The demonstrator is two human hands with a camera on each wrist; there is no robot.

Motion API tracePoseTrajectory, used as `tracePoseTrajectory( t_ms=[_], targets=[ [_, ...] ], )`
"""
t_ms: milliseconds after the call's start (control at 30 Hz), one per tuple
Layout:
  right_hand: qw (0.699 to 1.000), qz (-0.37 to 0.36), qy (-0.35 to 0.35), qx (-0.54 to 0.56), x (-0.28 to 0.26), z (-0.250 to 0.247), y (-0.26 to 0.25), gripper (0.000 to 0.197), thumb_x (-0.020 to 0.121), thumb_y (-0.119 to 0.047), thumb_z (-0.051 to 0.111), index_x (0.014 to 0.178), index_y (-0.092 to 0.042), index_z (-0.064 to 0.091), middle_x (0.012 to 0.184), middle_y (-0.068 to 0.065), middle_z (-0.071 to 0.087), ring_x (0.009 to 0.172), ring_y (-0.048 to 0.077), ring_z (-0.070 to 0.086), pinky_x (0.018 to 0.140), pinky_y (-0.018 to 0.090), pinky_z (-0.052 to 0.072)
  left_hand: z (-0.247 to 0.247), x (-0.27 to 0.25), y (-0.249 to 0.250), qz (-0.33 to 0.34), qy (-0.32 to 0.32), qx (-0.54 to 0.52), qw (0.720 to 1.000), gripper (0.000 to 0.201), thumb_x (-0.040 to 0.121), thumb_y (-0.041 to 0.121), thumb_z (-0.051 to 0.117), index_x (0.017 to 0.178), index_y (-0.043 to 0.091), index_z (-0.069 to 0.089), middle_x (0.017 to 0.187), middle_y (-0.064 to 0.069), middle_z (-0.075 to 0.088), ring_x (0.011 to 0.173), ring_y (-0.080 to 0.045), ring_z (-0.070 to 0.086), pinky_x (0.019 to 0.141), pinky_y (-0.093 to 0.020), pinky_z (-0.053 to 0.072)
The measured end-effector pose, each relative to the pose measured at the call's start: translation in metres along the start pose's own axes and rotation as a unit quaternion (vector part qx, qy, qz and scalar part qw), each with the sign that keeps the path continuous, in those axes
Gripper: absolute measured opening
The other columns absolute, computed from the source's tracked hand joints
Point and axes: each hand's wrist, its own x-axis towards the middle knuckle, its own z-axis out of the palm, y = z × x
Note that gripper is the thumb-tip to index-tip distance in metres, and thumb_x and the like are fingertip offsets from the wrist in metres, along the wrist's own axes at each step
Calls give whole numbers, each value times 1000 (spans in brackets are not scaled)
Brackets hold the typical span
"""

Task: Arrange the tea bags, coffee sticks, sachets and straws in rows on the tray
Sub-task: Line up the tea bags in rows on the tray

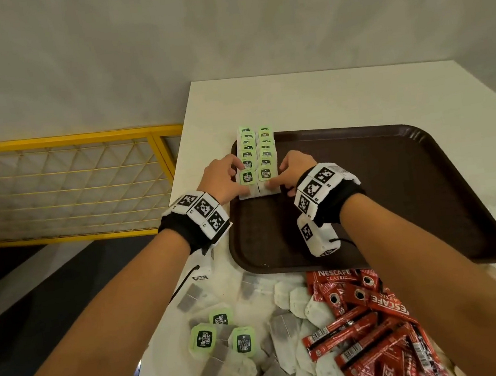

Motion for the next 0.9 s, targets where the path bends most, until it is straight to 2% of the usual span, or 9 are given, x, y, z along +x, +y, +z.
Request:
tracePoseTrajectory(
  t_ms=[67, 133, 200, 467, 667, 733, 800, 900],
  targets=[
    [1000, 1, -7, -10, 1, 1, 0, 33, 73, -25, 79, 85, -10, 52, 99, 8, 63, 97, 24, 64, 86, 39, 54, 2, 1, 1, 12, -11, 33, 999, 47, 71, 16, 79, 112, 16, 58, 113, -6, 51, 89, -15, 47, 73, -24, 36],
    [1000, 7, -9, -5, 2, 3, 0, 39, 73, -25, 79, 101, -4, 61, 104, 11, 67, 97, 25, 65, 86, 40, 55, 3, 4, 3, 18, -9, 59, 998, 46, 71, 15, 79, 113, 15, 59, 116, -9, 51, 90, -17, 48, 75, -25, 37],
    [1000, 13, -6, 10, 2, 4, 0, 44, 73, -24, 79, 107, -3, 61, 106, 12, 67, 97, 25, 66, 86, 40, 55, 5, 5, 4, 26, 0, 69, 997, 44, 73, 13, 78, 112, 13, 60, 118, -10, 51, 94, -21, 51, 77, -24, 38],
    [999, 5, 2, 34, 8, 7, 5, 32, 78, -17, 75, 103, -3, 62, 105, 15, 68, 98, 27, 66, 87, 39, 54, 8, 8, 3, 48, 20, 82, 995, 33, 78, 12, 74, 109, 11, 63, 122, -10, 52, 104, -26, 54, 80, -23, 38],
    [1000, -4, 2, 26, 1, 2, 5, 37, 79, -19, 74, 109, -2, 60, 109, 12, 66, 98, 28, 65, 89, 39, 53, 8, 6, 6, 51, 25, 91, 994, 30, 80, 13, 72, 109, 11, 63, 124, -10, 52, 106, -26, 54, 80, -22, 37],
    [999, -31, 33, 9, -13, -4, 2, 41, 81, -23, 71, 115, -6, 55, 110, 8, 60, 100, 25, 63, 88, 38, 53, 3, 0, 9, 58, 34, 87, 994, 30, 82, 16, 70, 110, 12, 62, 123, -11, 52, 104, -26, 55, 80, -22, 37],
    [995, -93, 43, -3, -33, -9, -1, 41, 83, -28, 69, 117, -11, 53, 108, 5, 58, 97, 19, 59, 86, 34, 53, -7, -12, 13, 64, 40, 70, 995, 30, 83, 22, 68, 112, 15, 62, 122, -9, 52, 99, -22, 56, 80, -22, 37],
    [981, -191, -33, -20, -76, -10, -6, 35, 83, -32, 68, 111, -16, 56, 98, 0, 60, 86, 12, 56, 77, 28, 50, -25, -46, 18, 68, 35, 35, 996, 27, 85, 27, 67, 109, 17, 63, 110, 0, 58, 86, -12, 55, 73, -16, 37]
  ],
)
